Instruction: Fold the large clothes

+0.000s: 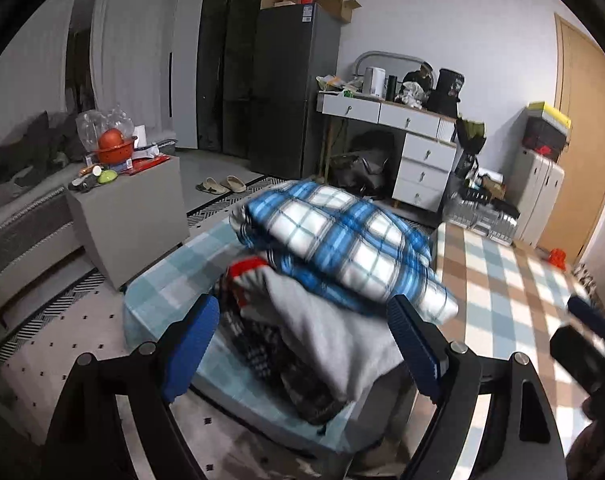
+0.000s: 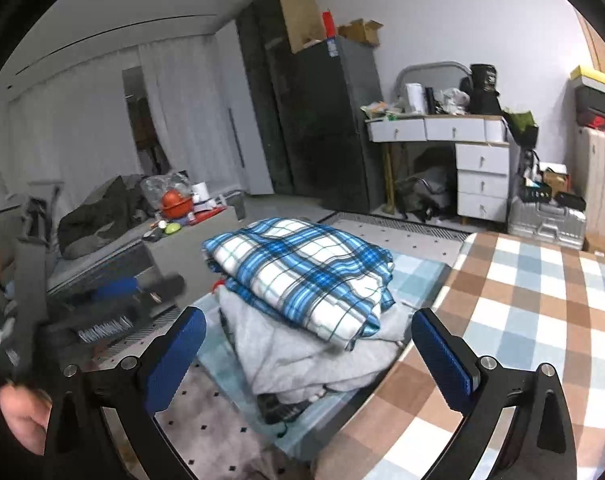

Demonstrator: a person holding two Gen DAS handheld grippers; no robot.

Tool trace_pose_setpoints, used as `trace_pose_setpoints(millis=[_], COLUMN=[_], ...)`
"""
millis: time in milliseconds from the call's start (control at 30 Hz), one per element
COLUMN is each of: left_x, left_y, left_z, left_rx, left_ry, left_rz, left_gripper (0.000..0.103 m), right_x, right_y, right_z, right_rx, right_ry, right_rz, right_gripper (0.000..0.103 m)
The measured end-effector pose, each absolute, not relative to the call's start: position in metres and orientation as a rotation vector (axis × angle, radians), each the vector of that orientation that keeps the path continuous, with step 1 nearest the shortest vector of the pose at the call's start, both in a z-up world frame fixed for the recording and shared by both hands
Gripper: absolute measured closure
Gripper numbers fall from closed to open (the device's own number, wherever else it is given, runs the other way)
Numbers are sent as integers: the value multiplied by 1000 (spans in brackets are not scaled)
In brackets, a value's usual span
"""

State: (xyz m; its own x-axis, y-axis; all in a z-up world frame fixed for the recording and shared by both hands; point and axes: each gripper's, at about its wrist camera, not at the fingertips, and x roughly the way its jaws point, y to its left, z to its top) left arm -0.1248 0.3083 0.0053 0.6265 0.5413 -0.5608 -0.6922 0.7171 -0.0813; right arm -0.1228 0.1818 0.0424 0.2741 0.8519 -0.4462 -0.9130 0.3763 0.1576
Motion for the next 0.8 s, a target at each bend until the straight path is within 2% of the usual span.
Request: trace_pose_setpoints(millis=[200,400,800], left_x=[-130,-134,-131], left_y=[285,273,252], left_z=[7,8,4], left_rx=[-226,-189,-158], left_ry=[530,504,507], left_rz=[766,765,755], left_gripper=[20,20,20], right_x=[-140,-135,-139], right_y=[171,148,141], right_z=[36,26,25], right_rx=[-214,-109,-99], right_ry=[445,466,441], right_rz=[1118,1126,1114], right_gripper=[0,0,0])
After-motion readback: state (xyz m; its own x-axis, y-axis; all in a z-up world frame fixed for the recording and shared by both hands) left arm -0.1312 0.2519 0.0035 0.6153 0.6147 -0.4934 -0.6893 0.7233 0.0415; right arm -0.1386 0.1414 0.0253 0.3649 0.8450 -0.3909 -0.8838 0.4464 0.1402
